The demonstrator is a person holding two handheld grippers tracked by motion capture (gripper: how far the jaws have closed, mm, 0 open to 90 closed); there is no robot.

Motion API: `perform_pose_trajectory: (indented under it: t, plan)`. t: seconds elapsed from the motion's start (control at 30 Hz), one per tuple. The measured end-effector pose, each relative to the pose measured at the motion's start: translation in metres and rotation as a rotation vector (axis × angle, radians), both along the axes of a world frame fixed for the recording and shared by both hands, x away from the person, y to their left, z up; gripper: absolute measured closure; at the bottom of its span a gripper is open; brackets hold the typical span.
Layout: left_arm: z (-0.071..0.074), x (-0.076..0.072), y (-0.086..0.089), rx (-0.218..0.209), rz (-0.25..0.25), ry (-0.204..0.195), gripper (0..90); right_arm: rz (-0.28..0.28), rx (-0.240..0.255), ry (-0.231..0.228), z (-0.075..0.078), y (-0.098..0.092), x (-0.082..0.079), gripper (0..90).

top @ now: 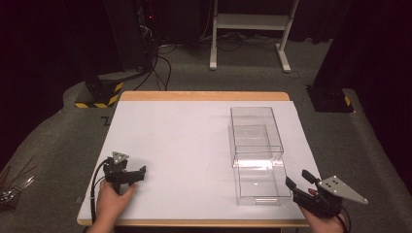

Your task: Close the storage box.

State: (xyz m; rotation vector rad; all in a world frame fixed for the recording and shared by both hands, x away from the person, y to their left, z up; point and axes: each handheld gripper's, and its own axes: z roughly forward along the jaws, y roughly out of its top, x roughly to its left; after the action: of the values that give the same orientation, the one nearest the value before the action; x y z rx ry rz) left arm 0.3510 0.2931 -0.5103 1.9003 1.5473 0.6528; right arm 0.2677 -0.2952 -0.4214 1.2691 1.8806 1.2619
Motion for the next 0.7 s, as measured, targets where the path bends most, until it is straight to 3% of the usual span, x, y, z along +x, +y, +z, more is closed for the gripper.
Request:
perform_pose_trajectory:
  t: [0.37,0.7]
  plan:
    - [0.0,0.0,0.0,0.001,0.0,-0.001,3.1,0.036,0.028,0.011,-0.001,0.003,-0.017,34.2]
    - [0.0,0.0,0.0,0.001,0.0,-0.001,3.1,0.057,0.026,0.054,-0.012,0.005,-0.026,34.1]
